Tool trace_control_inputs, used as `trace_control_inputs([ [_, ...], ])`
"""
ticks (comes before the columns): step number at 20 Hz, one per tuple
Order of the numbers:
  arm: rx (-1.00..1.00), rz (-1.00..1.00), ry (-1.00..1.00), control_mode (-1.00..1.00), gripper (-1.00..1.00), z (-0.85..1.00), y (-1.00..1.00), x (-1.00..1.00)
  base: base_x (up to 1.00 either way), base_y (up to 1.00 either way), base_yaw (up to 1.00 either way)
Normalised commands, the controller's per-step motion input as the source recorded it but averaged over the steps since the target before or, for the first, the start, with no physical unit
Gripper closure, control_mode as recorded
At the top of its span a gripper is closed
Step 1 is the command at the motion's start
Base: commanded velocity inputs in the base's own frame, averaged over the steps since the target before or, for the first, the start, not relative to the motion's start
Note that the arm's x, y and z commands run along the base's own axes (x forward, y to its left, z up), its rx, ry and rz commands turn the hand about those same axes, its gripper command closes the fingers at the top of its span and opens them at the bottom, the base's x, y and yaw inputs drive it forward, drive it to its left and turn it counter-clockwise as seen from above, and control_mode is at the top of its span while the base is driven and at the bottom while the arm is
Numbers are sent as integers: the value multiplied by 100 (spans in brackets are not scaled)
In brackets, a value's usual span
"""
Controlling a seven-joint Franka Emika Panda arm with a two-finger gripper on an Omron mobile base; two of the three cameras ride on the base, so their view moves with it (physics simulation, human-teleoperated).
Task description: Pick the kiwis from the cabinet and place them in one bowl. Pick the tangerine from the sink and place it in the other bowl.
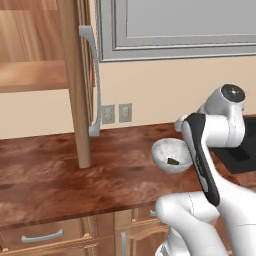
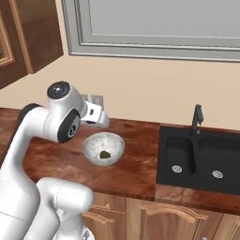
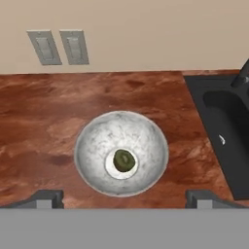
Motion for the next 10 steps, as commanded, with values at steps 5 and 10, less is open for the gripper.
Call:
trace_control_inputs([
  [5,0,0,-1,-100,-100,63,4,-39,0,0,0],
  [10,0,0,-1,-100,-100,57,3,-48,0,0,0],
])
